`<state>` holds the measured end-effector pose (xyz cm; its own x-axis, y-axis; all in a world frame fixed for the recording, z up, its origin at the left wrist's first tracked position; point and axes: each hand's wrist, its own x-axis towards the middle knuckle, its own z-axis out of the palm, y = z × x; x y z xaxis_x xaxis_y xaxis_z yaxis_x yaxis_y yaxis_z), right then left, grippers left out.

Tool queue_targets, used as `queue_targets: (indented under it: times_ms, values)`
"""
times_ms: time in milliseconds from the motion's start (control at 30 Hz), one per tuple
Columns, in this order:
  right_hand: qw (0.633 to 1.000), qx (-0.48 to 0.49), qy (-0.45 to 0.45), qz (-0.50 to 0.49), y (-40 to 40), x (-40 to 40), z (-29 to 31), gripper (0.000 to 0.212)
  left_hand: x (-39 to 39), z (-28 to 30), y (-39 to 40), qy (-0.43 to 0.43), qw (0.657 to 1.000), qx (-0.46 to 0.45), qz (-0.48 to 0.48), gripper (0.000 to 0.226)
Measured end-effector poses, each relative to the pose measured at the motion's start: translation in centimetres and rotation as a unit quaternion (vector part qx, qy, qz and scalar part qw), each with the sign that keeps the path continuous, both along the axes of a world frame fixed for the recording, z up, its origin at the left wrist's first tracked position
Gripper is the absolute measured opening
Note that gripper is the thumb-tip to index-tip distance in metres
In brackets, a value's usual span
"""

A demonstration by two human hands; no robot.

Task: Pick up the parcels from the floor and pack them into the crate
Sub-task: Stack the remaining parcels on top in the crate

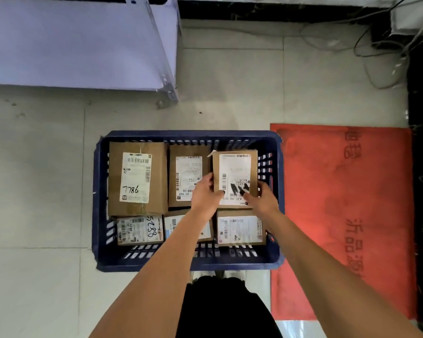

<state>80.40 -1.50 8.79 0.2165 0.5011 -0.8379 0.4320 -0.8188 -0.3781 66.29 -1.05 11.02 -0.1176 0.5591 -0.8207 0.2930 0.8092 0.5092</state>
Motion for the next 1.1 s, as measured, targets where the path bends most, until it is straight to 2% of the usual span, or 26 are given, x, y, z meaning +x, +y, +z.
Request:
queue_targets:
  times_ms: [133, 233, 300, 400, 567, 700, 767, 833, 967, 1033, 1100]
  values:
    - [1.000, -0.005, 0.005, -0.006, 1.2, 0.3, -5.2, 0.057, 0.7, -4.7, 0.8, -0.006, 1.000, 0.024, -0.008, 0.067]
    - [1.000, 0.016, 0.013, 0.009, 1.9, 0.3, -7.6, 0.055, 1.2, -6.7, 0.2, -0.002, 0.997, 0.077, -0.019, 0.070]
    - [1.000, 0.023, 0.020, 0.008, 2.3, 0.2, -8.2, 0.056, 1.4, -7.7, -0.4, 0.015, 0.993, 0.113, -0.037, 0.071]
    - [0.999, 0.027, 0.019, 0.013, 2.2, 0.4, -8.2, 0.062, 1.3, -8.0, -1.2, 0.007, 0.992, 0.124, -0.011, 0.070]
    - [1.000, 0.015, 0.002, 0.000, 0.5, 1.3, -6.3, 0.064, 0.8, -6.3, -2.3, -0.027, 0.994, 0.075, 0.070, 0.070]
    - [1.000, -0.004, -0.004, -0.003, -2.1, 1.3, -3.6, 0.065, -0.1, -4.3, -4.3, -0.013, 0.993, 0.042, 0.108, 0.060]
    - [1.000, -0.017, 0.006, 0.002, -3.7, 0.9, -2.6, 0.061, -1.1, -3.7, -6.2, 0.014, 0.996, 0.014, 0.090, 0.051]
    - [0.999, -0.020, 0.019, 0.027, -5.3, -0.1, -2.0, 0.052, -2.5, -3.4, -8.3, 0.059, 0.997, -0.040, 0.023, 0.047]
    - [0.994, -0.013, 0.061, 0.093, -7.1, -3.2, -2.6, 0.044, -5.3, -4.3, -11.3, 0.106, 0.987, -0.082, -0.090, 0.053]
    - [0.987, 0.000, 0.083, 0.138, -7.4, -5.1, -3.1, 0.047, -6.3, -4.9, -11.8, 0.112, 0.988, -0.073, -0.078, 0.055]
    - [0.975, 0.025, 0.068, 0.212, -7.4, -6.7, -3.7, 0.050, -6.9, -5.4, -12.1, 0.116, 0.991, -0.058, -0.020, 0.054]
